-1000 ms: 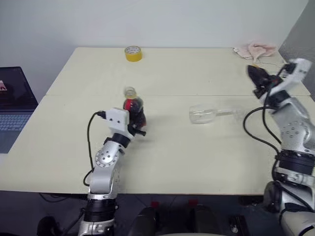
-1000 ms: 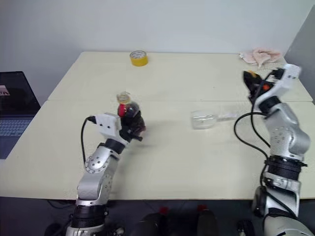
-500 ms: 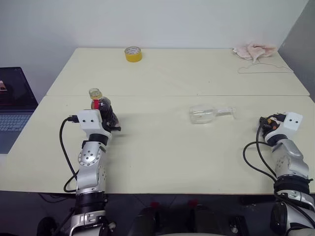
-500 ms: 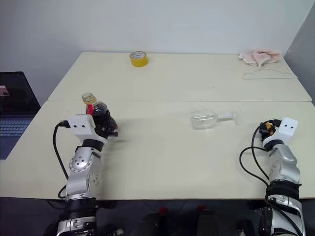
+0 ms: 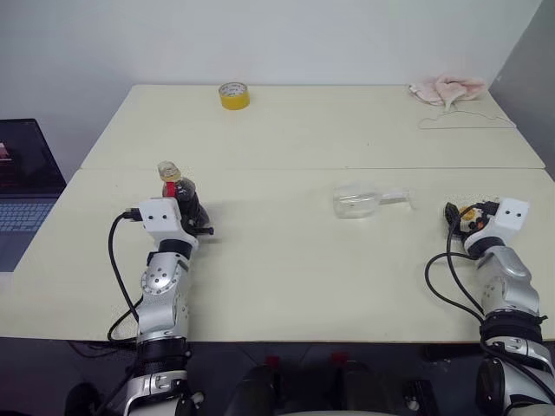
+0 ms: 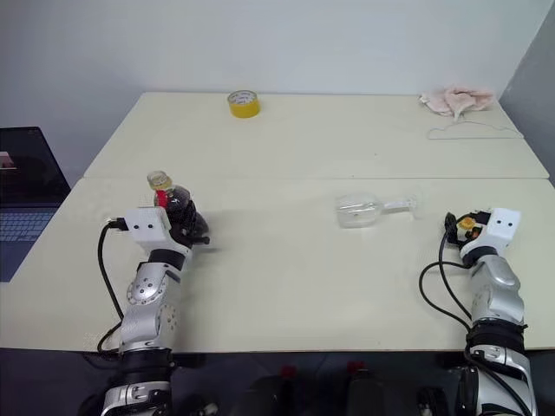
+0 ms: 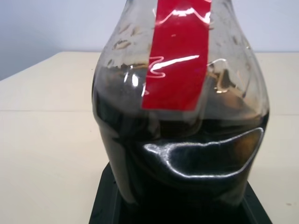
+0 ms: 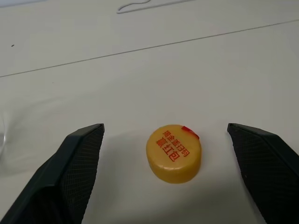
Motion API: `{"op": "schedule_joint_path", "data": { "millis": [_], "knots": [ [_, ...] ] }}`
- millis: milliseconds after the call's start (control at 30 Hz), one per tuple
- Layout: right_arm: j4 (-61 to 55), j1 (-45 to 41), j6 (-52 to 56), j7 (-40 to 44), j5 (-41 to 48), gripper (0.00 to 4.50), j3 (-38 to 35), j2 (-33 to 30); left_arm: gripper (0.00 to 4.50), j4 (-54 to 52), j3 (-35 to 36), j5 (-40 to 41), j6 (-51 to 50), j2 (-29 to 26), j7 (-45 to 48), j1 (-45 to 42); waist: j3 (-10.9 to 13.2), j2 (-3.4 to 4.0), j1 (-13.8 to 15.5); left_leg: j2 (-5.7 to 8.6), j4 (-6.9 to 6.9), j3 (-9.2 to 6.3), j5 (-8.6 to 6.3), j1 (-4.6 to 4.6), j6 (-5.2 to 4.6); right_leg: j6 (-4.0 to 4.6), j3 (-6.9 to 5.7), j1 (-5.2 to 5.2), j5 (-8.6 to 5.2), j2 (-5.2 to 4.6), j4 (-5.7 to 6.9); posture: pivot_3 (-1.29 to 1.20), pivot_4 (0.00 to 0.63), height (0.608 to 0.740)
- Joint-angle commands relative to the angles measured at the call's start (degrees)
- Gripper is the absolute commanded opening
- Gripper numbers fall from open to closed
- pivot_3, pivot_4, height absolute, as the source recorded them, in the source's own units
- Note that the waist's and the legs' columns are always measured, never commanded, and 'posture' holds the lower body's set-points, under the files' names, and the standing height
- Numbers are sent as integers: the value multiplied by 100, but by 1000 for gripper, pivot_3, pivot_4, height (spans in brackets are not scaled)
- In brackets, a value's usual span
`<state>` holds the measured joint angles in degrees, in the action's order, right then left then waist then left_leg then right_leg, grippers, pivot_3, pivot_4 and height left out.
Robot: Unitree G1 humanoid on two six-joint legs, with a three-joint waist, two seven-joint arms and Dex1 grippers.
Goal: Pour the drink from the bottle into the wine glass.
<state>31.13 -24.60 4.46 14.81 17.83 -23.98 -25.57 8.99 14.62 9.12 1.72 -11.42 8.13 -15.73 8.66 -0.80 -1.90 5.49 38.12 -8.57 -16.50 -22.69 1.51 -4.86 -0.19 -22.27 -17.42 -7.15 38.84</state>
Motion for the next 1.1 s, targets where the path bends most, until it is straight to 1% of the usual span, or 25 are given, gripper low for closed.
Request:
{"op": "schedule_joint_path", "data": {
  "millis": [33,167,300,567,767,1000,1067,1100],
  "knots": [
    [-696,-77,-199,79,185,4500,-128,-70,845,-133,45,10,230,-101,-20,-150,0,0,0,0,0,1,0,0,0,0,1,0,0,0,0,0,150,740],
    [-1230,-292,78,-8,476,4500,-211,-68,845,-35,90,17,269,-138,-43,-237,0,0,1,0,0,-1,0,0,0,0,0,-1,0,0,1,0,150,740],
    [-1641,-497,268,-9,572,4500,-155,-130,844,134,92,13,381,-187,-14,-342,0,1,2,0,-2,1,0,0,0,0,2,-3,0,0,2,0,150,740],
    [-2364,-674,804,444,484,4500,459,-176,797,1164,94,108,1005,-256,224,-922,0,0,0,2,0,-2,0,-2,0,0,-1,-2,0,-1,2,0,150,740],
    [-2474,-680,970,483,483,4500,547,-133,794,1682,93,127,1337,-247,374,-1114,1,0,0,2,1,-4,0,-2,0,0,-2,-3,0,-2,3,0,150,740],
    [-2451,-684,1034,505,450,4500,528,-165,794,1848,91,136,1456,-212,330,-1082,0,0,-2,2,1,-5,0,-3,0,0,-3,-4,0,-2,3,0,150,740],
    [-2393,-694,1019,513,431,4500,514,-168,1506,1823,96,142,1459,-208,311,-1035,0,0,-3,2,1,-5,0,-3,0,0,-3,-4,0,-2,3,0,150,740],
    [-2376,-694,1012,518,420,4500,512,-166,1754,1795,99,145,1459,-208,308,-1006,0,0,-3,2,1,-5,0,-3,0,0,-3,-4,0,-2,3,0,150,740]
  ]
}}
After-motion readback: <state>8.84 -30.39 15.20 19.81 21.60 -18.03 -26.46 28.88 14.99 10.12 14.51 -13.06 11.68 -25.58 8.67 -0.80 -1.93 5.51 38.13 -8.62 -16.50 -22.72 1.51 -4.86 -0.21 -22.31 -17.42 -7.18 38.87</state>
